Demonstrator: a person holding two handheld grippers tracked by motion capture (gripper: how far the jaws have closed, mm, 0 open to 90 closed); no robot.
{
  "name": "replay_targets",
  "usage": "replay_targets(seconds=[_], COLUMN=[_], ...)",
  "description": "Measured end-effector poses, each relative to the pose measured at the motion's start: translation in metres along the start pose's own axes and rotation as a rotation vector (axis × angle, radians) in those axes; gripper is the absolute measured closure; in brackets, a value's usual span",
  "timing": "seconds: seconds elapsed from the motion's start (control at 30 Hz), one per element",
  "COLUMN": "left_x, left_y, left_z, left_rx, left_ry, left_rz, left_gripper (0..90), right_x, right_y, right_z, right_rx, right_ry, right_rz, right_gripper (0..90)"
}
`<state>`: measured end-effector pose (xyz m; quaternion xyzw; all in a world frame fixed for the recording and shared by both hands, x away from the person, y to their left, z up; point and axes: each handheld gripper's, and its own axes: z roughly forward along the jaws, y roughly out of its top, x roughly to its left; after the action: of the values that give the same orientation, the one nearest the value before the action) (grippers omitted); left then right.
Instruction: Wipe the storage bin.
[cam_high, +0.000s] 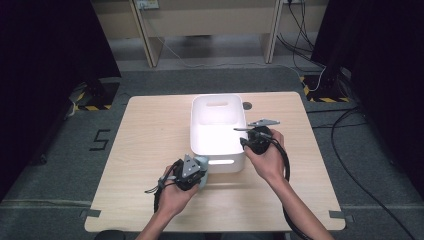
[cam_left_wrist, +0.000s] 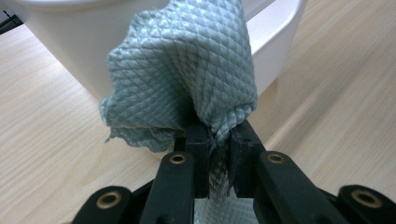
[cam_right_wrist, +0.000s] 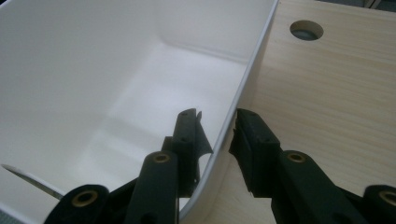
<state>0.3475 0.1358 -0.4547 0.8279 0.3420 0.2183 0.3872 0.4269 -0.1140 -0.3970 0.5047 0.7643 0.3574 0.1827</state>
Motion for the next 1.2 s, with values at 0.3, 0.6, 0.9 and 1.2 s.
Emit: replay_targets(seconds=[0.3,0.6,0.9,1.2], left_x=[-0.002,-0.001,0.0,-0.001], left_y=[-0.001,-0.005,-0.01,-0.015], left_z=[0.006,0.012,0.019,0.027], left_rx=[0.007,0.02,0.039,0.057], left_ry=[-0.007,-0.009,-0.015,-0.018], left_rz=[-0.017,-0.022,-0.034,-0.045], left_gripper=[80.7,80.7,80.8,80.8], right_x=[0.001,0.002,0.003,0.004], right_y=[-0.001,0.0,0.0,0.0], right_z=[0.0,0.001,0.001,0.001], right_rx=[-0.005,-0.004,-0.008,-0.008], right_ry=[-0.001,0.005,0.006,0.004], right_rz=[0.007,0.011,0.009,0.007], right_gripper=[70.2,69.6,69.2,68.8])
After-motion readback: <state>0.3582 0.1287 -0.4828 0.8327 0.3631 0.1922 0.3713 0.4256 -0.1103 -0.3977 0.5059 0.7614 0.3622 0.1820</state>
